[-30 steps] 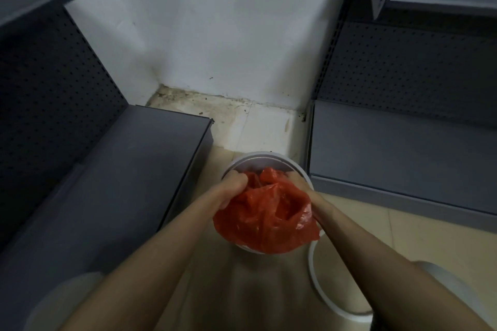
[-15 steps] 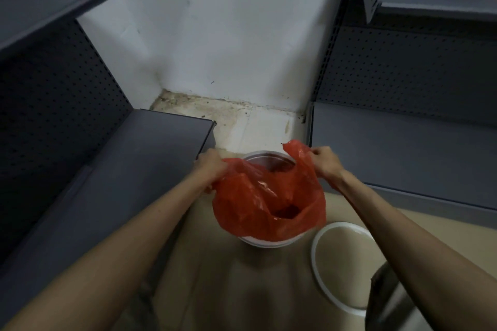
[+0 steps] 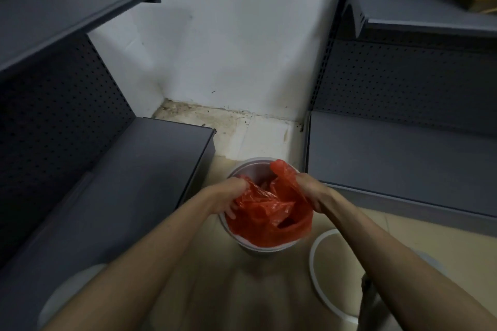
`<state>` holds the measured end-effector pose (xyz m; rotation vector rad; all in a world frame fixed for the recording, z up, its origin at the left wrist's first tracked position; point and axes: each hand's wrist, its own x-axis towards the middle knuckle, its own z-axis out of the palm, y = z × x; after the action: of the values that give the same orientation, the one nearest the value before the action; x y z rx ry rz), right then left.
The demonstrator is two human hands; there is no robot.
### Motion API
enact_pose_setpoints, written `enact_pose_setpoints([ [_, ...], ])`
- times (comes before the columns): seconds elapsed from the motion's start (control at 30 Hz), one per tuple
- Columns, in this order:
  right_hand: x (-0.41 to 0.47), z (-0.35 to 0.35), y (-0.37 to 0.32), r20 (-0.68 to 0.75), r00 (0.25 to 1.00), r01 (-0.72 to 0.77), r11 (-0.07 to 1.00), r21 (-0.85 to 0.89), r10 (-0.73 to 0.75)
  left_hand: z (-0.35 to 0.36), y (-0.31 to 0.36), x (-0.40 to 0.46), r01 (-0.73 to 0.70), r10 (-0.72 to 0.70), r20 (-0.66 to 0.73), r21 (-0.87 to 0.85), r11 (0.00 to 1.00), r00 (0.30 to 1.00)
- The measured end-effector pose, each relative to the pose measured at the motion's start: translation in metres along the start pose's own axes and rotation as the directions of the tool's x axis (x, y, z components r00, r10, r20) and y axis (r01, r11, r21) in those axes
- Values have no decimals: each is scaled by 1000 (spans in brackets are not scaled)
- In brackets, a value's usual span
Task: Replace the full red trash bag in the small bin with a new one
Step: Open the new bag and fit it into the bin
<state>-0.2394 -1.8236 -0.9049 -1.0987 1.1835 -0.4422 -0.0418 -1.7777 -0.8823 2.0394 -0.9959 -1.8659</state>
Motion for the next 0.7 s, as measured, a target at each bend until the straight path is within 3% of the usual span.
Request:
enact_pose_setpoints([
  [0.1, 20, 4, 19, -35, 999, -19, 993, 114, 23, 1, -7, 19, -26, 26, -74, -4, 1000, 997],
  [0.2, 47, 2, 46, -141, 988, -51, 998, 45, 57, 4, -15, 34, -33, 36, -139, 27, 999, 990],
  [0.3, 62, 0, 63, -197, 976, -76, 993, 87, 92, 9, -19, 39, -42, 62, -151, 131, 990, 987],
  [0.5, 26, -9, 23, -237, 970, -60, 997, -46, 47, -8, -14, 35, -173, 308, -340, 374, 911, 889],
  [0.7, 3, -30, -4, -287, 956, -15, 974, -224, -52, -37, -11, 8, -128, 396, -441, 522, 843, 805],
])
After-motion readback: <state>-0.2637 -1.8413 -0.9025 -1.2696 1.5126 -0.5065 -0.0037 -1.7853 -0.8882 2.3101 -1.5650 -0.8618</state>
